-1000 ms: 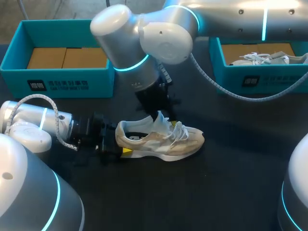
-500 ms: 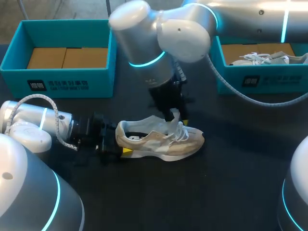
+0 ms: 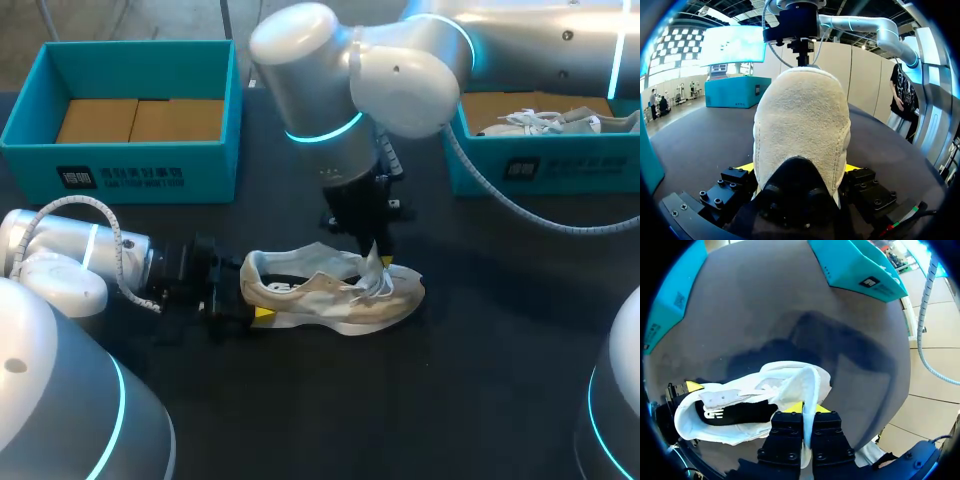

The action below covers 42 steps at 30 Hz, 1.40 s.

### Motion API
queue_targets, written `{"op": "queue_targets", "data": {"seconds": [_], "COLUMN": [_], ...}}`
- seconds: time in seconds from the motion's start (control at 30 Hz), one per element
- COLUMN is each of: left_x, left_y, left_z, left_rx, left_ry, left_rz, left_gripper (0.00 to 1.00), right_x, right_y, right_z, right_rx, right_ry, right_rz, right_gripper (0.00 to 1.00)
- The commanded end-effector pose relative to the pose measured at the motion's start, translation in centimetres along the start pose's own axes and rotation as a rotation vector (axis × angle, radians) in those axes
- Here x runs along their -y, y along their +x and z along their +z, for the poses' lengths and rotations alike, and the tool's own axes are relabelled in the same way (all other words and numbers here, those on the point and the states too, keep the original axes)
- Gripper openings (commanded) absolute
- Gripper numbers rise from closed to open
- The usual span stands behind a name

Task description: Take the shoe out of the shoebox, open the shoe tongue, remove and reinsert the insole, then place the shoe into the shoebox

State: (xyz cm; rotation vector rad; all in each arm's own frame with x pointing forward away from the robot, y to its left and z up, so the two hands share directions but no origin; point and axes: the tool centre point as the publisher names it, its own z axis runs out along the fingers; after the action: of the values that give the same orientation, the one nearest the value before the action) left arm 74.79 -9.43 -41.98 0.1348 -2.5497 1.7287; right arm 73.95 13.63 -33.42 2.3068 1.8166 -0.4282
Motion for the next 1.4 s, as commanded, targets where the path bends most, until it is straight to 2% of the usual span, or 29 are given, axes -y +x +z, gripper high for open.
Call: {"op": "queue_targets", "data": {"seconds": [0.03,0.67,0.8,0.83,0.87,0.93,1.1,1.13,1.4], "left_x": [0.0,0.0,0.0,0.0,0.0,0.0,0.0,0.0,0.0], "left_y": [0.0,0.0,0.0,0.0,0.0,0.0,0.0,0.0,0.0], "left_z": [-0.1,-0.1,-0.1,-0.1,-0.1,-0.1,-0.1,-0.1,-0.1], "left_rx": [0.0,0.0,0.0,0.0,0.0,0.0,0.0,0.0,0.0], "left_ry": [-0.001,-0.001,-0.001,-0.001,-0.001,-0.001,-0.001,-0.001,-0.001], "left_rz": [-0.001,-0.001,-0.001,-0.001,-0.001,-0.001,-0.001,-0.001,-0.001], "left_gripper": [0.0,0.0,0.0,0.0,0.0,0.0,0.0,0.0,0.0], "right_x": [-0.1,0.2,0.2,0.2,0.3,0.3,0.2,0.2,-0.3], "right_y": [-0.4,-1.3,-1.5,-1.6,-1.7,-1.9,-2.2,-2.2,-2.9], "right_z": [0.9,5.0,5.5,5.5,5.6,5.4,3.8,3.6,0.4], "right_rx": [-0.011,-0.026,-0.026,-0.025,-0.025,-0.025,-0.018,-0.015,0.0], "right_ry": [0.021,0.106,0.111,0.111,0.111,0.106,0.074,0.068,-0.005], "right_rz": [-0.002,0.02,0.029,0.033,0.035,0.043,0.044,0.044,0.028], "right_gripper": [0.0,0.0,0.31,0.43,0.47,0.68,0.97,1.0,1.0]}}
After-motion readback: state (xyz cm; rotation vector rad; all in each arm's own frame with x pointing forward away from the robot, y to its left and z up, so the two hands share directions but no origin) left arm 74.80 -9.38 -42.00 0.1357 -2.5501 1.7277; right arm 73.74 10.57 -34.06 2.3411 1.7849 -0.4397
